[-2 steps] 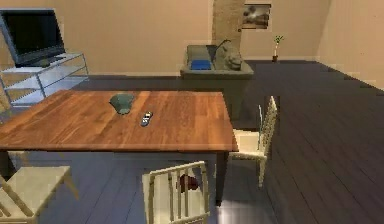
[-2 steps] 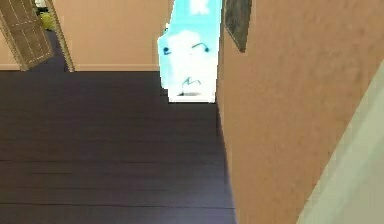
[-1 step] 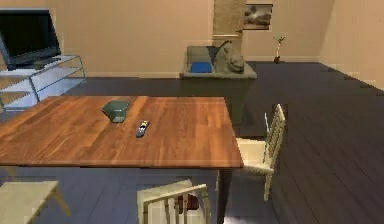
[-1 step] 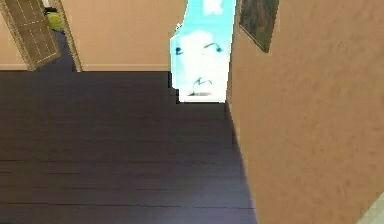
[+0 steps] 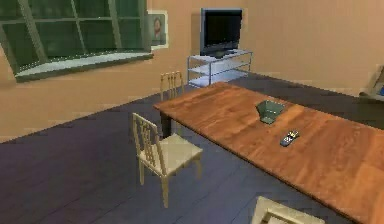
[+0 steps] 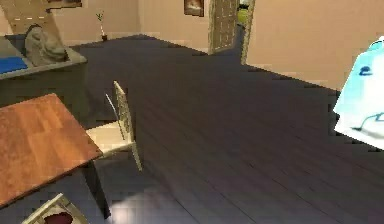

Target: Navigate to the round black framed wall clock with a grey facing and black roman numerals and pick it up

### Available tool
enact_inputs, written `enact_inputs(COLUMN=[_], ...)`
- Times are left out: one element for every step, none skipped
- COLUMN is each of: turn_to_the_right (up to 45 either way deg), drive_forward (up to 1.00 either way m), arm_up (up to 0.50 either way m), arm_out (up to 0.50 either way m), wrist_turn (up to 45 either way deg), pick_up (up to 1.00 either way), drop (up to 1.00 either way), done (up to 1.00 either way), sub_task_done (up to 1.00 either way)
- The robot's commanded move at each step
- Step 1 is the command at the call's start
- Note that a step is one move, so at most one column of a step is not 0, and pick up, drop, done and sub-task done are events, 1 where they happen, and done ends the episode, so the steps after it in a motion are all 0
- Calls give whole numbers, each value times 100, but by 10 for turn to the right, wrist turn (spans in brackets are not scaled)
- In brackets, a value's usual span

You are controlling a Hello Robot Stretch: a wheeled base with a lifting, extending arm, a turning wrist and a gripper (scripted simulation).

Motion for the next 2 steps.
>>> enact_inputs(turn_to_the_right=[-420,0], drive_forward=[0,100], arm_up=[0,0], arm_out=[0,0], wrist_turn=[0,0], pick_up=[0,0], drop=[0,0], done=[0,0], sub_task_done=[0,0])
